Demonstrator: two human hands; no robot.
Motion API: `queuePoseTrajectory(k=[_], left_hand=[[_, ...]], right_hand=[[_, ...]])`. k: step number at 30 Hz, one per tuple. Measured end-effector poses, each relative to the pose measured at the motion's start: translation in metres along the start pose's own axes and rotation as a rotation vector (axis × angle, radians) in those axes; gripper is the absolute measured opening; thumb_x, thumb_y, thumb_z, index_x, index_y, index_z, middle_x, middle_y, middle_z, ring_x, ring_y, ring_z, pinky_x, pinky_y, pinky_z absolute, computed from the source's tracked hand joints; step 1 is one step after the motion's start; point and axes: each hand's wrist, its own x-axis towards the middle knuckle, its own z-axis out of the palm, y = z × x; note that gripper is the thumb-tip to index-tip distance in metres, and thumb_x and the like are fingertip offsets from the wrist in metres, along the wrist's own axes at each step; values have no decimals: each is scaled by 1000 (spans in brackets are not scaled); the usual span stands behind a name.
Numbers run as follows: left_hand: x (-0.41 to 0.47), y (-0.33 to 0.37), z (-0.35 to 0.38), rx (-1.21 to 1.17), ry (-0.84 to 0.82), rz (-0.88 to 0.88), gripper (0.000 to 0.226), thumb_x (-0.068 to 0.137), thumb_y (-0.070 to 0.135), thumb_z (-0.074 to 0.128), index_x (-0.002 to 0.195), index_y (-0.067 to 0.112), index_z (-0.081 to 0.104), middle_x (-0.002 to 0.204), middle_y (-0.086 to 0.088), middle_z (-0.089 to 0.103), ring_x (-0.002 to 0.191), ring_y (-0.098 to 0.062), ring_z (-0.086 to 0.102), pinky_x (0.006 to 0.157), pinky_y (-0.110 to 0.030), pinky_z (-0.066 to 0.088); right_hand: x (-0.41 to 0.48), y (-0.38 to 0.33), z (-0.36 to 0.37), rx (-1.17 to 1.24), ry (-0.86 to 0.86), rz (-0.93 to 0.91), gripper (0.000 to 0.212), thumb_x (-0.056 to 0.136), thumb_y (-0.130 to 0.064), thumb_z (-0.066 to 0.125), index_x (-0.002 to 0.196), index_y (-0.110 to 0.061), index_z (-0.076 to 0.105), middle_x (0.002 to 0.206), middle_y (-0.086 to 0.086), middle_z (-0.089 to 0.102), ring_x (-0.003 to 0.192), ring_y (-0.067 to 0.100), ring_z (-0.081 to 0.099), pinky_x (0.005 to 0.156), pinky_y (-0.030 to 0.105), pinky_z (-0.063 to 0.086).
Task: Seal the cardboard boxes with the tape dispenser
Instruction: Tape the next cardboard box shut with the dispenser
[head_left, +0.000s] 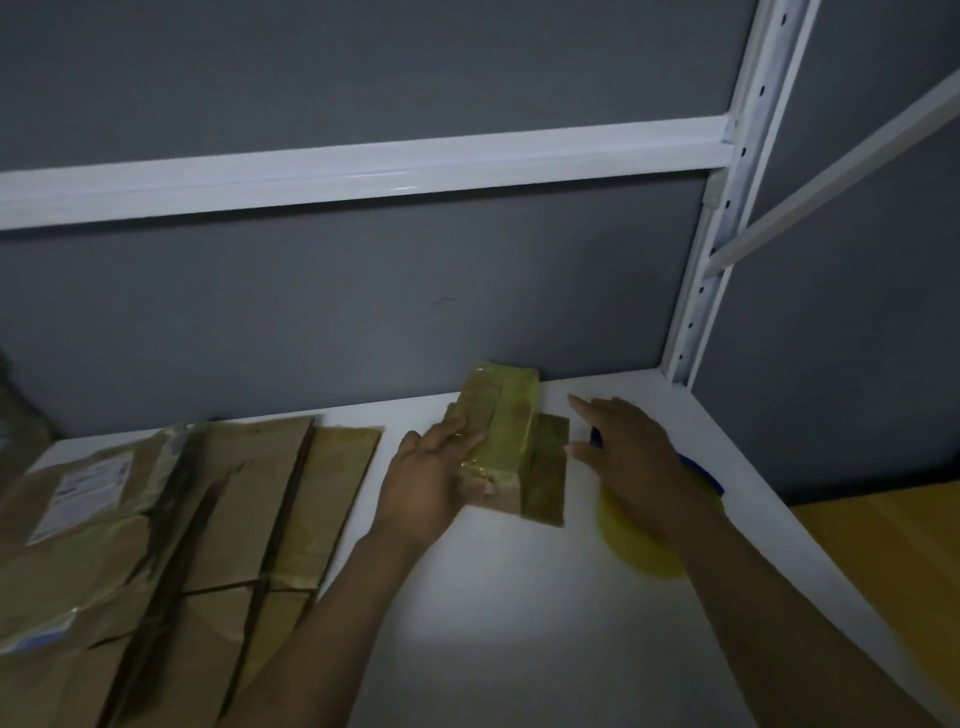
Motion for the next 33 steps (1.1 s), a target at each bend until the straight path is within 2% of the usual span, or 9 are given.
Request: queuePoseTrajectory(k=[5, 10, 13, 16, 20, 22, 26, 30, 33], left_hand=[[6, 15, 8, 96, 54, -10, 66, 77, 35, 79, 137, 26, 53, 145, -4, 48, 101, -34, 51, 87, -37, 41], [9, 33, 20, 245, 213, 103, 80, 70, 59, 72, 136, 17, 53, 139, -13, 51, 123, -34, 38, 99, -47, 23], [5, 67, 11, -62, 225, 104, 65, 90, 56, 54, 140, 15, 48, 140, -9, 51, 124, -26, 48, 104, -30, 34], [1, 101, -1, -454, -12, -39, 51, 87, 56, 54, 122, 20, 60, 110, 5, 66, 95, -5, 60, 77, -2, 38], [0, 111, -13, -894, -171, -222, 22, 89, 27, 69, 111, 24, 64, 95, 4, 71, 92, -17, 68, 75, -19, 56], [-2, 103, -23, -985, -128, -174, 36, 87, 13, 70, 120, 23, 61, 103, 5, 72, 96, -12, 68, 73, -17, 54], [-13, 95, -40, -1176, -144, -79, 59, 85, -6, 63, 128, 31, 47, 106, 16, 72, 101, -3, 67, 78, -14, 51], [-16, 104, -62, -1076, -25, -139, 40, 83, 41, 59, 123, 37, 57, 118, 14, 66, 105, 4, 62, 84, -17, 53], [-1, 112, -77, -1154, 11, -328, 50, 82, 62, 47, 97, 22, 74, 93, 3, 75, 84, -11, 70, 77, -28, 54]], right_hand=[[-44, 65, 3, 156, -49, 289, 69, 93, -38, 57, 151, -28, 20, 143, 3, 45, 125, 22, 47, 102, 33, 39], [-55, 76, 4, 192, 184, 279, 27, 92, -27, 60, 118, -18, 62, 108, 4, 69, 92, 19, 62, 75, 25, 43], [-58, 63, 4, 243, 280, 266, 28, 91, -30, 62, 114, -16, 63, 97, 3, 69, 82, 16, 61, 67, 23, 43], [-61, 41, -4, 458, 458, 246, 26, 89, -31, 65, 110, -16, 63, 87, -2, 67, 75, 9, 60, 59, 14, 43], [-57, 9, -27, 647, 597, 129, 21, 82, -36, 71, 95, -26, 58, 87, -10, 64, 79, 6, 61, 64, 20, 50], [-52, 4, -43, 741, 471, 63, 27, 79, -33, 75, 93, -35, 53, 94, -17, 61, 89, 3, 60, 70, 22, 51], [-49, 2, -56, 922, 152, -161, 73, 71, -32, 78, 136, -30, 44, 118, -17, 60, 102, 0, 61, 77, 17, 52], [-55, -6, -46, 1023, 239, -281, 78, 73, -10, 81, 137, -35, 43, 116, -23, 62, 105, 3, 62, 77, 17, 52], [-52, -4, -43, 804, 235, -333, 78, 75, -28, 80, 138, -50, 40, 110, -17, 61, 102, 7, 60, 82, 19, 51]])
